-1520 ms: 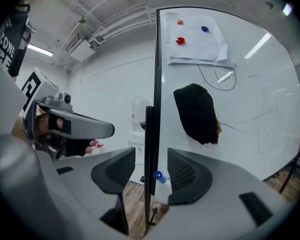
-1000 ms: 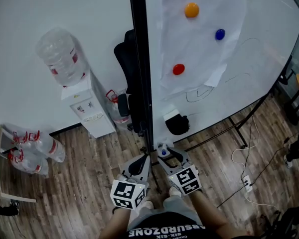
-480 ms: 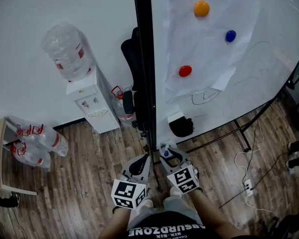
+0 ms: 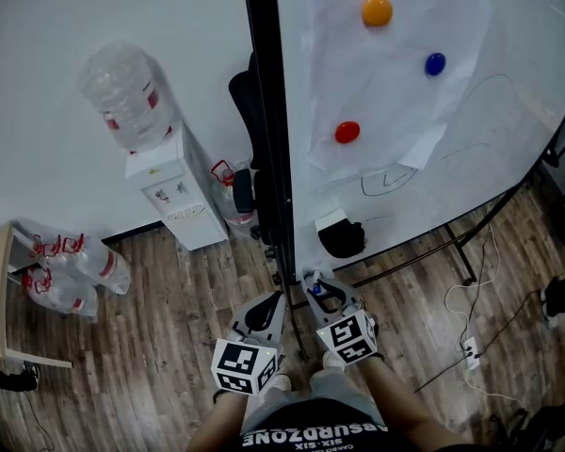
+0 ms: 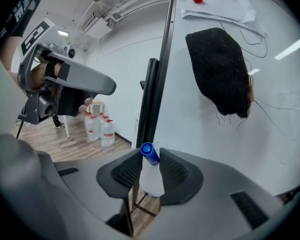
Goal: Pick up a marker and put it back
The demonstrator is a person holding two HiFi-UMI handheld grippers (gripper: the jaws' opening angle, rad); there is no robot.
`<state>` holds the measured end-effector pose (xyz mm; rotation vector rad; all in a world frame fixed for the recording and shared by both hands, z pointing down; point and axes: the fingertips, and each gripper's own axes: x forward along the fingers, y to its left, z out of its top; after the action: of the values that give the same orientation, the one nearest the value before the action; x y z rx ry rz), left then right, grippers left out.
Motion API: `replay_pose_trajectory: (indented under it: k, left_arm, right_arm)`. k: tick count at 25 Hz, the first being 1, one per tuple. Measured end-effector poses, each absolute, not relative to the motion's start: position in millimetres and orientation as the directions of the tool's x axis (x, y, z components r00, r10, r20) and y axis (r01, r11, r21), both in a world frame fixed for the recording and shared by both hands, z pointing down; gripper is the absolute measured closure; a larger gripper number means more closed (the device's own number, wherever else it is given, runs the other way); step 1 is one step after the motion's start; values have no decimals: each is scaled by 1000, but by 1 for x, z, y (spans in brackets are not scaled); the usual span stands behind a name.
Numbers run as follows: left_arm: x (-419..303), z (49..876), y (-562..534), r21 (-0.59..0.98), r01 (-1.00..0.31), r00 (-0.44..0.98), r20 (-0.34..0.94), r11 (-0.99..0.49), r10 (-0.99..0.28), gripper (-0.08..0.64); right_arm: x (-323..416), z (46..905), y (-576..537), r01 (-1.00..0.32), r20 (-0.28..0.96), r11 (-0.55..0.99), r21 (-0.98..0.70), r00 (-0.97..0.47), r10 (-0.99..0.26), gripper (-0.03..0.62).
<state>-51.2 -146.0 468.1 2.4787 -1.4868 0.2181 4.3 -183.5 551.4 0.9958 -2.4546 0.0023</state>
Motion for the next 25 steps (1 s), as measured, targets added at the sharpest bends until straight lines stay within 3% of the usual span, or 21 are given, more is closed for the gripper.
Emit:
replay_pose_trajectory:
  k: [6, 25]
  left_arm:
    - [-51, 469, -146, 130, -883, 470, 253, -451, -846, 552]
    - [-50, 468, -144, 136, -878, 478, 248, -458, -843, 552]
  right_arm:
    - [5, 547, -184, -657, 430, 727, 198, -608, -667, 522]
    - [6, 531, -184, -654, 405, 727, 208, -619, -673, 522]
